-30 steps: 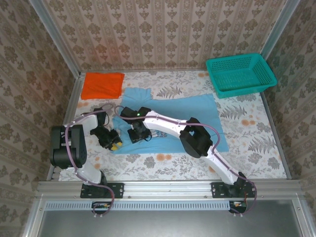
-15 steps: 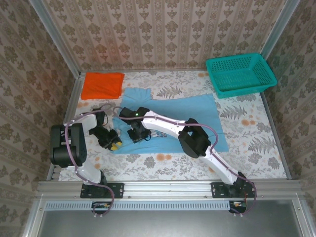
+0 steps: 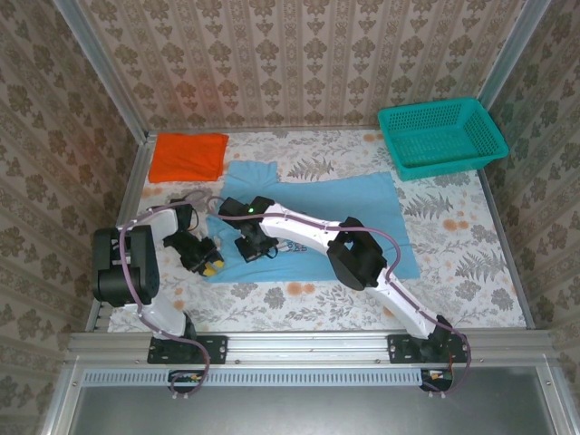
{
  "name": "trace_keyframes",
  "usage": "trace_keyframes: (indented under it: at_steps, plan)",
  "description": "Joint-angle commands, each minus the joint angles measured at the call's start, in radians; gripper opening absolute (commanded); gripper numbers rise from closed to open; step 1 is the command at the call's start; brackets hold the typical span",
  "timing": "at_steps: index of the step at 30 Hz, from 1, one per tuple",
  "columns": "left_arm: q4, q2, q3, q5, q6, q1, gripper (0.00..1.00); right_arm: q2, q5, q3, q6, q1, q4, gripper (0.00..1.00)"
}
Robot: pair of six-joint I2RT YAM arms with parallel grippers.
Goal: Fold and stack the t-shirts
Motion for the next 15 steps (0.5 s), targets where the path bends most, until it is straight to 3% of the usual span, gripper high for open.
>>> trace_keyframes:
  at_steps: [1,15]
  plan:
    - [0.052,0.035,-0.008,-0.087,0.025,0.013,0.24,-0.001,0.001,-0.034,0.008,-0.026,0.000,0.04]
    - [0.034,0.042,-0.007,-0.163,0.046,0.012,0.23,-0.075,-0.237,-0.115,0.049,-0.155,0.116,0.06]
